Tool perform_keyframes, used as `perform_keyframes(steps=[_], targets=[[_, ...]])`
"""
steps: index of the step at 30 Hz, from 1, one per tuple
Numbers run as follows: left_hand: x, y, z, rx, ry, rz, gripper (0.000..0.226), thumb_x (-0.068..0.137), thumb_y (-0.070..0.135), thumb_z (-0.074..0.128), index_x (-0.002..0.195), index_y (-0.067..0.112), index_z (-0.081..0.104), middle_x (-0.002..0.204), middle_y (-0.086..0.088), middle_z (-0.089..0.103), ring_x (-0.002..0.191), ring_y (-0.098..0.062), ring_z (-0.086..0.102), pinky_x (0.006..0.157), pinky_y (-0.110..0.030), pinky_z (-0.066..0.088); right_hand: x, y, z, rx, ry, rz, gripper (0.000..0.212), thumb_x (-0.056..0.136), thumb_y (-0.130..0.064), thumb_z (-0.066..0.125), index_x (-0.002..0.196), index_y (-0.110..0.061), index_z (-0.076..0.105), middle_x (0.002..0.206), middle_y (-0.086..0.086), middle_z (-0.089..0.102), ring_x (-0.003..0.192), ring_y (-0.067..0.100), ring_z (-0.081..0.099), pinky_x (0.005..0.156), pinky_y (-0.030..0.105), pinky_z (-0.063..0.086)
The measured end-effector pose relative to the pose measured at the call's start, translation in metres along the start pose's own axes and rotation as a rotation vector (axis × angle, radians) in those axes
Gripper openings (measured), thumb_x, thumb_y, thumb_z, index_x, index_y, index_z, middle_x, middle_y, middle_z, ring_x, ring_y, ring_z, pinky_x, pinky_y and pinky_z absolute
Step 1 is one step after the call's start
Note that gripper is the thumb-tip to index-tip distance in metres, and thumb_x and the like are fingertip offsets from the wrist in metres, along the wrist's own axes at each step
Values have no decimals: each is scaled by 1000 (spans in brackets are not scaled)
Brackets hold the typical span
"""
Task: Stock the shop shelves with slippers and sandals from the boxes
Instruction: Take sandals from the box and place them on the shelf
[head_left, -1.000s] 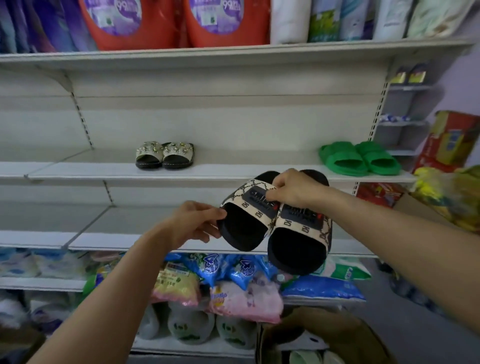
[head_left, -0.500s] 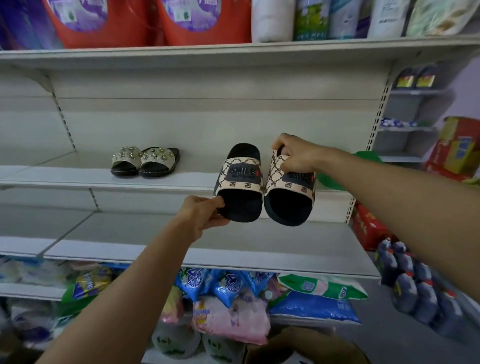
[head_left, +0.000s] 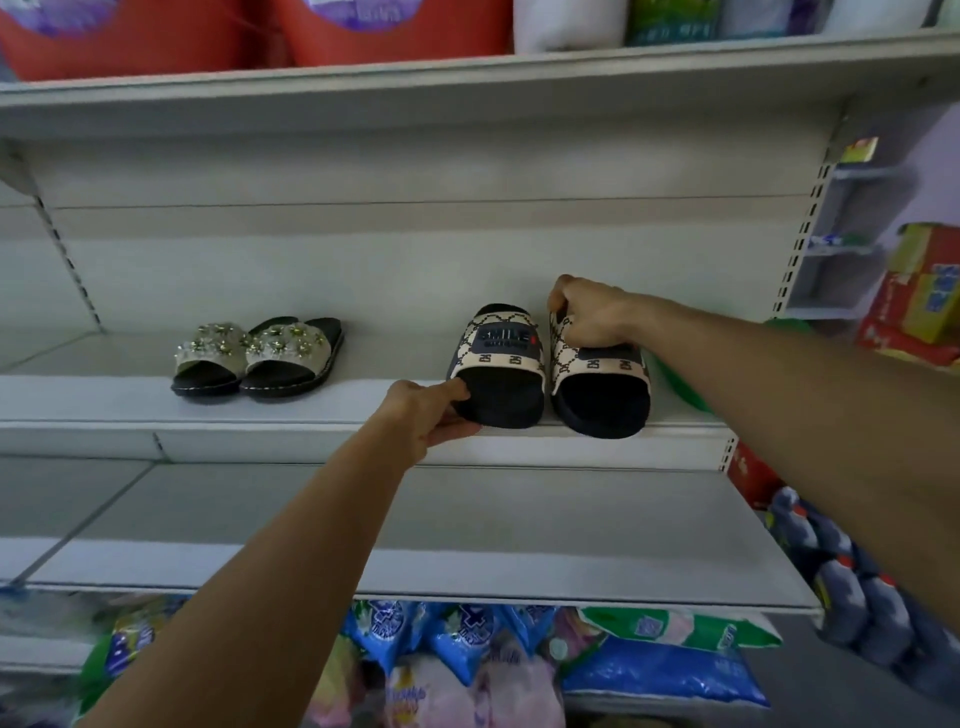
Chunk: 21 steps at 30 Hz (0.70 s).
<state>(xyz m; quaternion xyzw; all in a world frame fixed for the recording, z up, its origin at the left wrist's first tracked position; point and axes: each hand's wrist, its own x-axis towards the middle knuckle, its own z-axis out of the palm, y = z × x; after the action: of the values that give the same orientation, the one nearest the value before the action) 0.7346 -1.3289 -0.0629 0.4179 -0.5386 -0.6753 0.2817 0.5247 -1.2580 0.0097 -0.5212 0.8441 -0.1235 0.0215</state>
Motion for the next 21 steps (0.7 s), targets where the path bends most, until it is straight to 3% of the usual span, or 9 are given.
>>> perform_keyframes(steps=[4, 6, 9, 13, 17, 19, 21], targets=[[16, 5, -1, -7, -21, -48, 19, 85, 3, 67, 96, -7, 55, 95, -22, 62, 70, -30, 69, 54, -31, 60, 25, 8, 8, -50, -6, 17, 44, 80, -18, 56, 119, -34, 42, 124, 0, 49, 103, 25, 43, 88, 39, 46], [19, 6, -1, 5, -31, -56, 17, 85, 3, 67, 93, -5, 54, 93, -21, 61, 73, -31, 69, 57, -33, 61, 34, 10, 12, -53, -13, 17, 38, 80, -19, 55, 111, -37, 42, 126, -1, 49, 107, 26, 43, 89, 38, 45], [21, 7, -3, 32, -53, -70, 24, 85, 4, 67, 103, -6, 55, 92, -21, 63, 72, -29, 70, 56, -31, 60, 41, 10, 19, -79, -42, -5, 36, 82, -18, 53, 112, -38, 44, 128, -2, 47, 116, 29, 41, 97, 42, 41], [24, 6, -6, 73, -68, -64, 38, 86, 7, 68, 116, -7, 52, 93, -23, 68, 72, -28, 72, 60, -31, 60, 42, 6, 29, -144, -41, -78, 35, 84, -16, 50, 115, -31, 48, 124, -1, 52, 114, 25, 47, 103, 40, 28], [14, 8, -5, 409, -28, 69, 31, 89, 19, 66, 103, -9, 60, 74, -15, 65, 52, -18, 61, 49, -21, 55, 23, 2, 21, -220, 104, -185, 38, 85, -17, 55, 122, -25, 55, 125, 4, 52, 116, 25, 47, 100, 41, 28], [8, 9, -7, 590, 9, 198, 24, 91, 22, 64, 103, 1, 63, 74, -11, 64, 52, -16, 56, 44, -20, 49, 8, 1, 16, -199, 219, -211, 39, 85, -15, 54, 123, -23, 57, 128, 6, 51, 119, 26, 46, 101, 40, 29], [4, 8, -9, 767, 85, 368, 22, 91, 30, 63, 105, 13, 63, 81, -5, 68, 61, -17, 63, 49, -25, 51, -12, -1, 12, -140, 298, -222, 36, 87, -13, 52, 121, -21, 58, 126, 6, 52, 117, 25, 48, 100, 39, 31]])
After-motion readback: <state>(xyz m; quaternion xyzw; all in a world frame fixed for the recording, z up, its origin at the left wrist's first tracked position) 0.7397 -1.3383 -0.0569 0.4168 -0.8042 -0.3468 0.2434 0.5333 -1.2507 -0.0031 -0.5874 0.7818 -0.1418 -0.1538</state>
